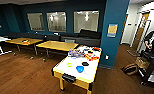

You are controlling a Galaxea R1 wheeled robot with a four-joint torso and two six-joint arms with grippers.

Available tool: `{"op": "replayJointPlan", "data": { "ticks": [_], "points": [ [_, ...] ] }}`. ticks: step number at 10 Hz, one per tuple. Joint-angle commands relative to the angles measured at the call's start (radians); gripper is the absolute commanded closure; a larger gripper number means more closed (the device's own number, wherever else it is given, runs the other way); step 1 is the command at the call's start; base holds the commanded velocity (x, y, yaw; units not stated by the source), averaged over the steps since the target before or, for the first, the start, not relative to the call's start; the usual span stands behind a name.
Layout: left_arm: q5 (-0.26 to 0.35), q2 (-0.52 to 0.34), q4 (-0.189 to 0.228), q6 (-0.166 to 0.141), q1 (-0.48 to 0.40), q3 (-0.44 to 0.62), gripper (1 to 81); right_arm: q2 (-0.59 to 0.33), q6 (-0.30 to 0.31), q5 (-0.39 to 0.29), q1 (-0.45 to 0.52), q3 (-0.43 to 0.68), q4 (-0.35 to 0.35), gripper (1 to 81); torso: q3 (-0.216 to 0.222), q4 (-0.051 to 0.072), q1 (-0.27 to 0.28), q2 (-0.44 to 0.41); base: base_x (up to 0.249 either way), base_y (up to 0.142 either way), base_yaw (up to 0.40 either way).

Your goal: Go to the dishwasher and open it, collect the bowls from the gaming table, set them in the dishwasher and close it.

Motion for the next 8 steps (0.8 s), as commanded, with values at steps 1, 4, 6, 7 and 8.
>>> {"op": "replayJointPlan", "data": {
  "ticks": [1, 4, 6, 7, 8],
  "points": [
    [0.046, -0.007, -0.002, 0.001, -0.044, 0.003, 1.0, 0.005, -0.002, -0.052, 0.042, 0.008, -0.016, 1.0, 0.0, 0.0, 0.0, 0.0, 0.189, 0.135, 0.0],
    [0.046, -0.007, -0.002, 0.001, -0.044, 0.003, 1.0, 0.005, -0.002, -0.053, 0.043, 0.008, -0.016, 1.0, -0.001, 0.0, 0.001, 0.001, 0.17, 0.157, 0.0],
    [0.046, -0.006, -0.002, 0.001, -0.044, 0.003, 1.0, 0.005, -0.002, -0.053, 0.042, 0.008, -0.016, 1.0, 0.0, 0.0, -0.001, 0.0, 0.165, 0.173, 0.0],
    [0.046, -0.006, -0.001, 0.001, -0.044, 0.003, 1.0, 0.005, -0.002, -0.053, 0.042, 0.008, -0.016, 1.0, 0.0, 0.0, 0.0, 0.0, 0.163, 0.162, 0.0],
    [0.046, -0.006, -0.001, 0.001, -0.044, 0.003, 1.0, 0.005, -0.002, -0.053, 0.042, 0.008, -0.016, 1.0, 0.0, 0.0, 0.0, 0.0, 0.163, 0.16, 0.0]
  ]
}}
